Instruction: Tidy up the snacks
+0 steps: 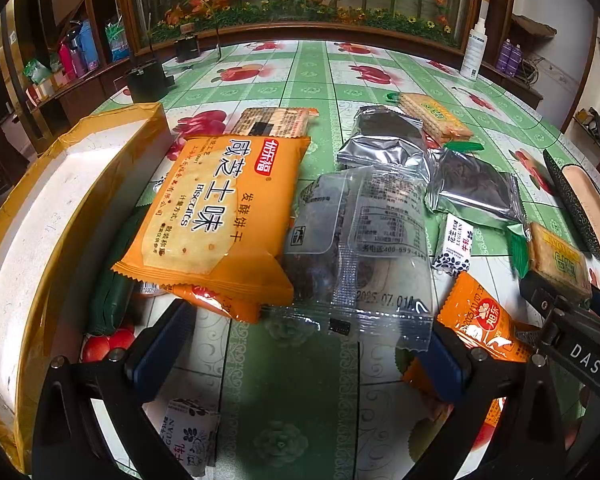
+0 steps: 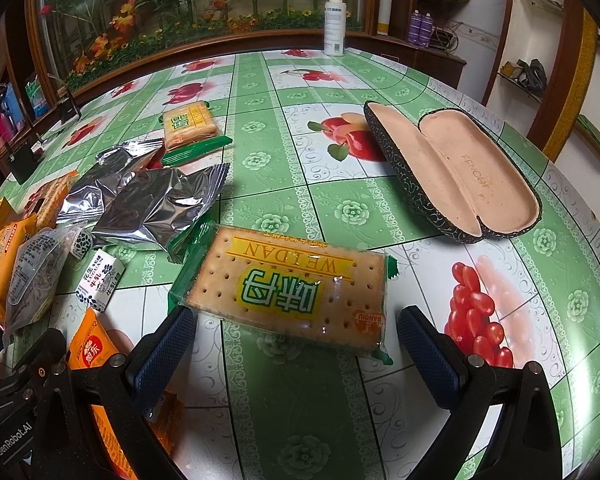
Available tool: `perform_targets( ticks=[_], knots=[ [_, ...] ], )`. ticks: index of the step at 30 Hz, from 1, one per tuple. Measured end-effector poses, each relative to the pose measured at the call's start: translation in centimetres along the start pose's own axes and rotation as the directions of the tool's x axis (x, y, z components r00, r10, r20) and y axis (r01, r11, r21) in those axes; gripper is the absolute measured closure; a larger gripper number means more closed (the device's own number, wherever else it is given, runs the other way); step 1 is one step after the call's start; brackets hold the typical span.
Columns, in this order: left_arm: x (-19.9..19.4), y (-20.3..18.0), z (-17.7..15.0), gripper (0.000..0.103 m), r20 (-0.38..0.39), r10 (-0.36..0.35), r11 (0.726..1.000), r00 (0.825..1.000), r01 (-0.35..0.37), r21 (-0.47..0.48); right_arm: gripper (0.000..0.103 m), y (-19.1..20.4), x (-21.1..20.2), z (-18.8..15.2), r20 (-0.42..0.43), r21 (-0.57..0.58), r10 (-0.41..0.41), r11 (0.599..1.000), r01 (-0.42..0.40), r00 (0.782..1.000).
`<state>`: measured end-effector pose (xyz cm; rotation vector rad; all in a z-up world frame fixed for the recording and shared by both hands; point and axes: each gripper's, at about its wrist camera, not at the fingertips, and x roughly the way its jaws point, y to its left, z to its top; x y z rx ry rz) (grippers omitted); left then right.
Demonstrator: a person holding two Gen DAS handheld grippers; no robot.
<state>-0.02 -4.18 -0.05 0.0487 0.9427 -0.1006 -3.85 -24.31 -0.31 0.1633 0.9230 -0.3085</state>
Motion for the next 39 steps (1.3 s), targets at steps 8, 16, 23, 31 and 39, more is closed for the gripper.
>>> perform_targets(
  ticks=[8,16,23,31,39],
  knots=[
    [-2.1,1.3,-1.0,0.021,-0.051,-0.095,0.995,0.994,0.096,0.015,0.001,-0.1,-0.2,-0.3,-0.038,-0.070,0.050,0.996,-0.053,0.998],
    [-12.3,7.3,-1.7,0.024,0.259,-0.113,0.990,0.959,0.130,-0.052,0.002,-2.4,-4.7,-1.9,0.047,-0.108,0.129,0.986,-0.124,0.990],
    [-15.2,11.1,-2.0,0.024,0.241,-0.088,0.990,0.967,0.111,-0.085,0.008,-3.8,-7.4,-1.3,0.059,-0.092,0.222,0.972,-0.216,0.973],
    [-13.5,10.6,-1.9,0.024,0.195,-0.177,0.983,0.965,0.183,-0.012,0.010,4.7,-5.1,-2.0,-0.059,-0.258,0.345,0.901,-0.349,0.937],
    [-9.9,6.0,1.0,0.024,0.079,-0.248,0.959,0.965,0.233,0.162,0.064,8.1,-3.6,-3.6,-0.085,-0.352,0.279,0.890,-0.291,0.957]
  ],
)
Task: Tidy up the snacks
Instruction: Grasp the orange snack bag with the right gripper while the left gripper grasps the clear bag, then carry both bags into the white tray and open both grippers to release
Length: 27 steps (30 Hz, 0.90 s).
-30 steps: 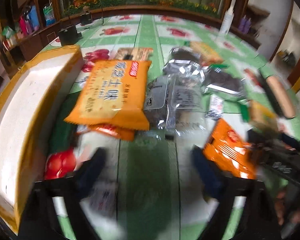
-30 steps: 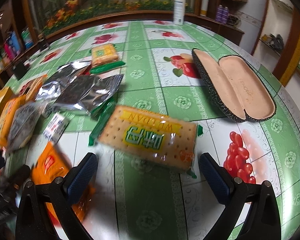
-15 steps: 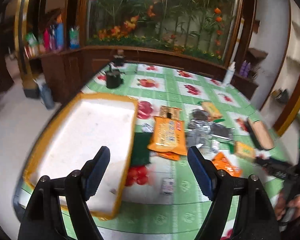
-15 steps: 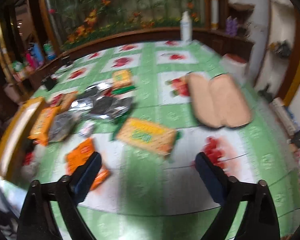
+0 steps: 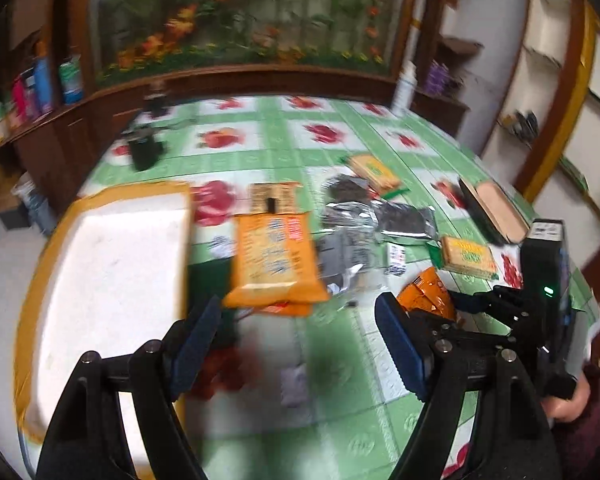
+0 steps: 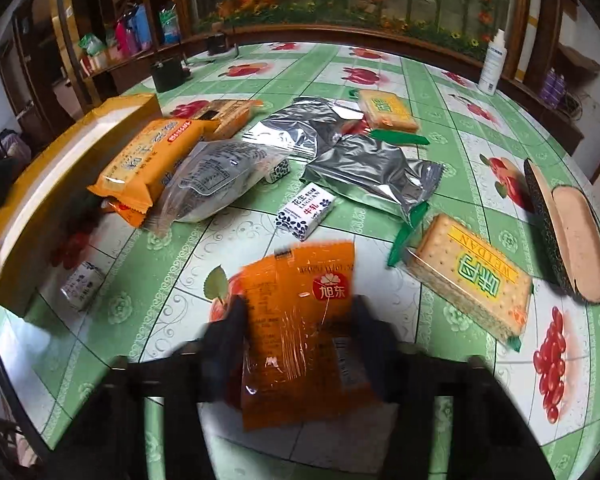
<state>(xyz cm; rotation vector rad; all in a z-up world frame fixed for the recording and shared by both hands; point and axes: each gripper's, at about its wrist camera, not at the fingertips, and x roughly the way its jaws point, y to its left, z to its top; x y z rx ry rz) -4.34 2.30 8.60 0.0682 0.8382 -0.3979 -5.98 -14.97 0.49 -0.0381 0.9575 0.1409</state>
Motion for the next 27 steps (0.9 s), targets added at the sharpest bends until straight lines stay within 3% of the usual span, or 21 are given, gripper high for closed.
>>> perform_targets(
  ticks=[3,7,12,13,15,16,18,20,23,27],
  knots=[
    [3.4,-1.9,1.4,0.024,-0.045,-0.008,0.997,0.999,0.011,0.074,0.064,-1.0,-0.6,-0.5,0.000,0.044,0.019,0.999,-0.019,1.000],
    [7.2,-4.2,2.9,0.024,-0.099,-0.062,0.985,0.993,0.077,0.153,0.064,-2.3,-1.3,-1.4,0.011,0.077,0.033,0.996,-0.034,0.999],
    [10.9,-6.1,3.5,0.025,-0.145,0.054,0.958,0.988,-0.010,0.287,0.064,-2.7,-1.4,-1.5,0.017,0.083,0.051,0.995,-0.052,0.999],
    [11.2,-6.5,3.4,0.027,-0.133,0.078,0.947,0.988,-0.032,0.321,0.064,-2.7,-1.4,-1.5,0.018,0.081,0.054,0.995,-0.055,0.998],
    [11.4,-7.4,2.8,0.053,-0.153,0.110,0.924,0.982,-0.044,0.381,0.064,-2.7,-1.3,-1.5,0.024,0.084,0.062,0.994,-0.064,0.998],
    [11.5,-7.6,2.6,0.056,-0.162,0.121,0.919,0.979,-0.049,0.390,0.064,-2.9,-1.4,-1.5,0.028,0.088,0.068,0.994,-0.070,0.997],
    [11.2,-7.9,2.3,0.059,-0.162,0.126,0.918,0.979,-0.053,0.393,0.064,-3.0,-1.4,-1.6,0.032,0.095,0.077,0.992,-0.080,0.996],
    [10.7,-7.3,2.3,0.059,-0.171,0.093,0.940,0.981,-0.030,0.340,0.064,-3.3,-1.4,-1.6,0.038,0.113,0.092,0.989,-0.096,0.995],
    [9.1,-5.5,2.4,0.059,-0.173,-0.031,0.976,0.984,0.067,0.206,0.068,-3.7,-1.9,-1.8,0.052,0.136,0.110,0.984,-0.116,0.993],
    [5.5,-3.7,2.1,0.059,-0.114,-0.142,0.984,0.983,0.153,0.096,0.069,-3.6,-3.4,-2.1,0.089,0.140,0.131,0.980,-0.143,0.987]
  ],
)
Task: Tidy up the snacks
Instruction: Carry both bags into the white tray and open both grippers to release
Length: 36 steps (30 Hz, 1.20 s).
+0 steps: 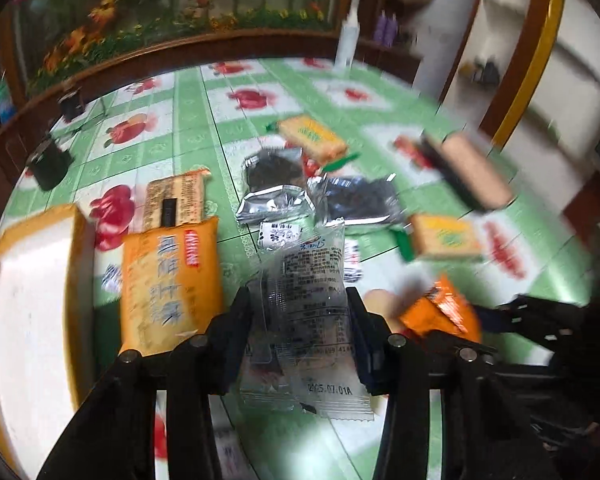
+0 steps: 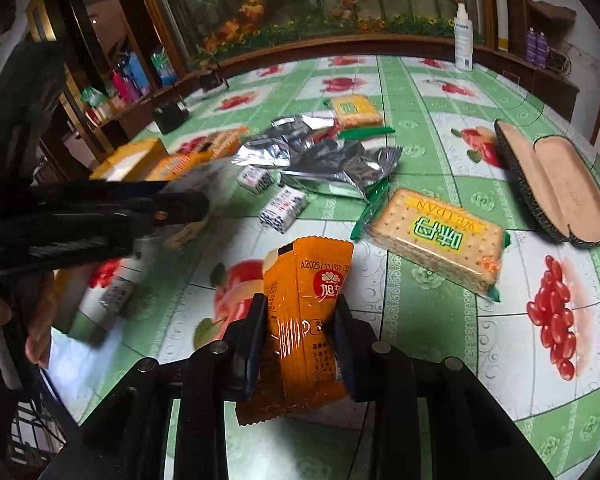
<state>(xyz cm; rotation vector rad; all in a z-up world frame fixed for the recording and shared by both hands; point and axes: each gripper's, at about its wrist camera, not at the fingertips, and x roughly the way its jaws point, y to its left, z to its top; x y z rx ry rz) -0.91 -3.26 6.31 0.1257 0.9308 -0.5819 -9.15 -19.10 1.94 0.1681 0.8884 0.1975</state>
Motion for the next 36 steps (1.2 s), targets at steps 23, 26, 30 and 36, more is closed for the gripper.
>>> perform_targets(
  ticks=[23,26,30,36],
  knots=[
    [-14.5,18.4,-3.7,0.058,0.177,0.251,0.919,0.951,-0.177,-0.352,0.071,13.9,-1.5,7.0,0.012,-0.142,0.254,0.958,-0.250,0.967],
    [-12.6,21.1,-3.5,0.058,0.145,0.272,0.897,0.951,-0.197,-0.395,0.070,17.3,1.2,9.0,-0.033,-0.149,0.294,0.944,-0.295,0.955],
    [-10.1,23.3,-3.7,0.058,0.109,0.269,0.880,0.957,-0.198,-0.431,0.070,20.7,5.7,11.4,-0.080,-0.134,0.308,0.939,-0.316,0.948],
    [-7.7,26.2,-4.2,0.057,0.063,0.272,0.845,0.960,-0.207,-0.492,0.070,23.5,12.2,12.8,-0.148,-0.115,0.298,0.942,-0.316,0.943]
  ],
)
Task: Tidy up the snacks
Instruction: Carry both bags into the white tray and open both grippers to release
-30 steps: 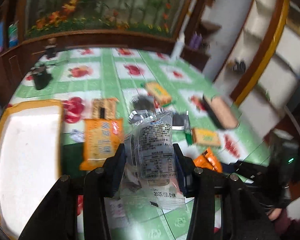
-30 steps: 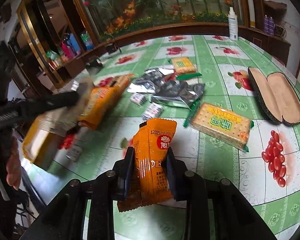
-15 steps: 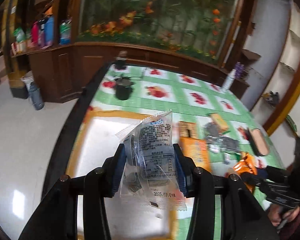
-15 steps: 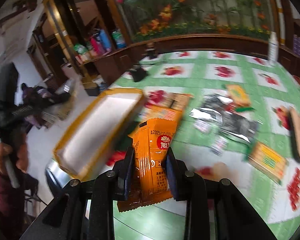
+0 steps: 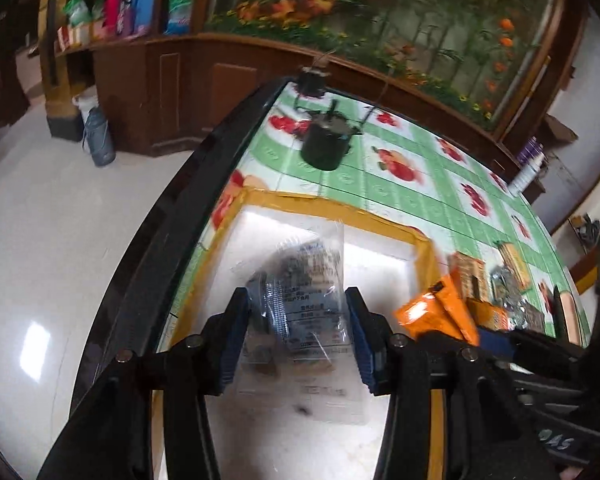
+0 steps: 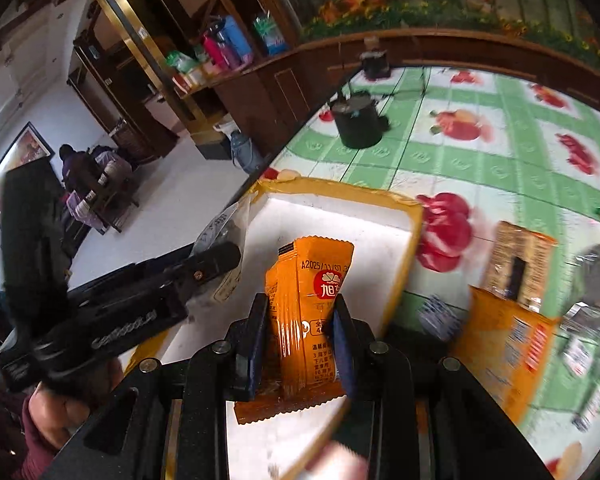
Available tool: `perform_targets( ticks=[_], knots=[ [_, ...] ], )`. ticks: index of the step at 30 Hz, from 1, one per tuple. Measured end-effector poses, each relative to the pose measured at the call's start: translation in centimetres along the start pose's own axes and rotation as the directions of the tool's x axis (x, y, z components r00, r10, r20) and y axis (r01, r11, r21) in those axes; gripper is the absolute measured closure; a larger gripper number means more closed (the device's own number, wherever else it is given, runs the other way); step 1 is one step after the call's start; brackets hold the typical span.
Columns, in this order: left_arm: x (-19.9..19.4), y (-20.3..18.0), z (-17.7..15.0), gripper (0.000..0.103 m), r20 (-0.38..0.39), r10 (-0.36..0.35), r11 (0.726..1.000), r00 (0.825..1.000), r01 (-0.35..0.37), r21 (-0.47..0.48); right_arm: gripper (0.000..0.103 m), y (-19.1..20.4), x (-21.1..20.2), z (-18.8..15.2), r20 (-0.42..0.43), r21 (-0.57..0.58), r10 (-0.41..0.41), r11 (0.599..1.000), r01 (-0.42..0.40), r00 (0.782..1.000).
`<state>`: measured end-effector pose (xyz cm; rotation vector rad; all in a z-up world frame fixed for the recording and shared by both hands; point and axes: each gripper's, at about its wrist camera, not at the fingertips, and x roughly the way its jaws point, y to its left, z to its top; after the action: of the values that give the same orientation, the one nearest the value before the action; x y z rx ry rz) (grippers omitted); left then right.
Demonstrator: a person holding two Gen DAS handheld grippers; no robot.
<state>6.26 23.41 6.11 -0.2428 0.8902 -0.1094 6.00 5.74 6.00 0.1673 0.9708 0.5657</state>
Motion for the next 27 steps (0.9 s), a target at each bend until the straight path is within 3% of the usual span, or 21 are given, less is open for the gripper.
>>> perform_targets(
  ticks=[2,5,6,15,20,27],
  knots=[
    [-0.2,0.3,0.2,0.051,0.013,-0.017,1.000,1.000,0.017,-0.012,0.068,-0.1,1.3,0.4,-0.013,0.005,-0.005,1.000,0.005,1.000],
    [-0.7,0.7,0.5,0.030,0.041,-0.045,0.999,0.998,0.046,-0.025,0.055,-0.2,2.0,0.8,0.008,0.007,-0.014,1.000,0.014,1.000],
    [-1.0,0.6,0.6,0.029,0.053,-0.043,0.999,0.998,0.044,-0.025,0.051,-0.3,1.9,0.9,0.019,0.008,-0.014,1.000,0.014,1.000],
    [-5.5,-0.5,-0.5,0.028,0.113,-0.012,0.999,0.994,0.016,-0.032,0.051,-1.5,-4.0,-0.5,0.105,-0.016,-0.069,0.997,0.071,0.992],
    [-8.7,-0.9,-3.4,0.021,0.123,-0.014,0.997,0.992,0.024,-0.078,0.051,-4.5,-7.7,-5.5,0.071,-0.003,-0.106,0.994,0.106,0.992],
    [-10.0,-2.3,-9.1,0.021,0.118,-0.023,0.989,0.993,0.040,-0.142,0.051,-5.1,-8.4,-12.4,-0.024,-0.027,-0.122,0.992,0.121,0.992]
  ],
)
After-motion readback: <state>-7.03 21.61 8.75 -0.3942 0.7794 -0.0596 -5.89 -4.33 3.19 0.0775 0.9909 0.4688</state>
